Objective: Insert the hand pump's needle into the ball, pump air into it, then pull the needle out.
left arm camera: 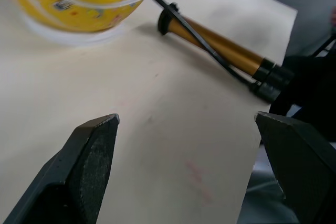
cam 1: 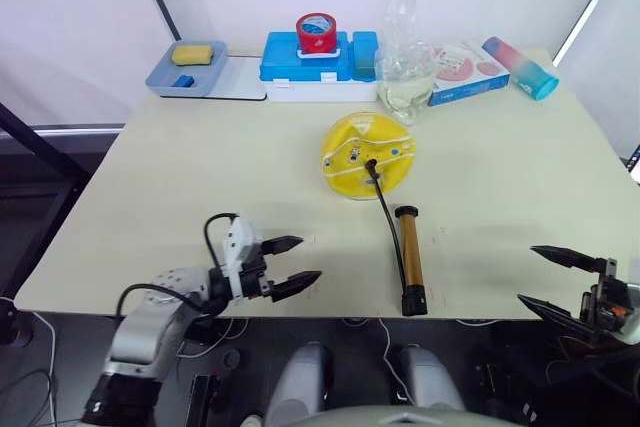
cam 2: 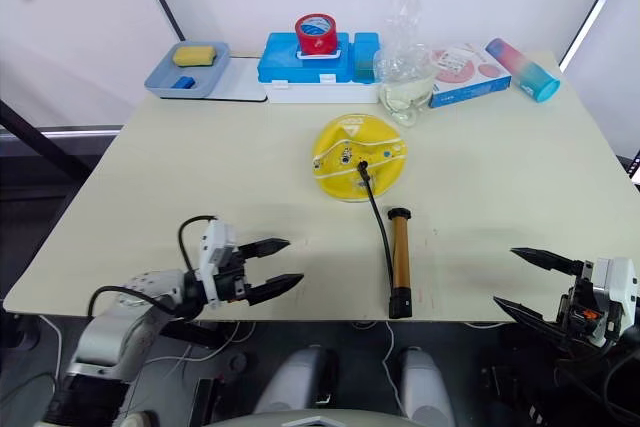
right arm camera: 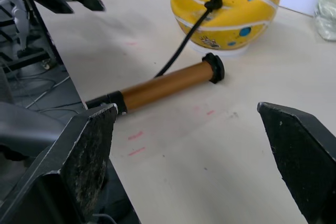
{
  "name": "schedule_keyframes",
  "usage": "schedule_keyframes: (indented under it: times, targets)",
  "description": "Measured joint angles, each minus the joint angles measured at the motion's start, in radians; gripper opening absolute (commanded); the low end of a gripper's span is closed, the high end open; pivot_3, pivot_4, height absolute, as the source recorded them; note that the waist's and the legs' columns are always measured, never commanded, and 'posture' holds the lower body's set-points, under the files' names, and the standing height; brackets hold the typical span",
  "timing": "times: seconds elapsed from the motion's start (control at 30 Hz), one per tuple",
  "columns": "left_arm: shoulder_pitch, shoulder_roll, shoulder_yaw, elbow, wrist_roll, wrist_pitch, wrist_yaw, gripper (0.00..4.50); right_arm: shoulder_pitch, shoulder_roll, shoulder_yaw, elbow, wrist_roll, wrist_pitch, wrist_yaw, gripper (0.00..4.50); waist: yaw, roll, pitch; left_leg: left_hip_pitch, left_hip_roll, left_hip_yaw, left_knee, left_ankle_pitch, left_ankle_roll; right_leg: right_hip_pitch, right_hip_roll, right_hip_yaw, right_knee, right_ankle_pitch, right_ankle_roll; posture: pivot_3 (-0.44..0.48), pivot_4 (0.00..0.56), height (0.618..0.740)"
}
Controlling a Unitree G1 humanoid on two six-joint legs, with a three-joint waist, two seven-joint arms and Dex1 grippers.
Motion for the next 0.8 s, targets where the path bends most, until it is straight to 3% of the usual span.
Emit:
schedule_keyframes:
  times: [0.07, 0.2, 0.8]
  targets:
    - [-0.008, -0.005, -0.021, 0.000, 0.004, 0.013, 0.008, 4.41, 0.005, 0.000, -0.001, -0.007, 0.001, 0.000, -0.001, 4.50, -0.003, -0.001, 0.000, 0.001, 0.001, 0.001, 0.000, 0.000, 0.000, 0.000, 0.001, 0.002, 0.000, 0.000, 0.000, 0.000, 0.150, 0.739]
    - [-0.149, -0.117, -0.167, 0.033, 0.065, 0.092, 0.082, 4.41, 0.038, 0.021, -0.001, -0.073, 0.003, 0.007, -0.022, 4.50, 0.000, -0.002, 0.001, 0.006, 0.000, 0.004, 0.000, 0.000, 0.000, 0.003, 0.002, 0.004, 0.001, 0.000, 0.000, 0.000, 0.150, 0.739]
    - [-0.366, -0.324, -0.261, 0.164, 0.069, 0.394, 0.173, 4.41, 0.031, 0.061, 0.039, -0.132, -0.033, 0.005, -0.112, 4.50, -0.002, -0.003, 0.001, 0.006, 0.000, 0.004, 0.000, 0.000, 0.000, 0.003, 0.005, 0.007, 0.002, 0.000, 0.000, 0.000, 0.150, 0.739]
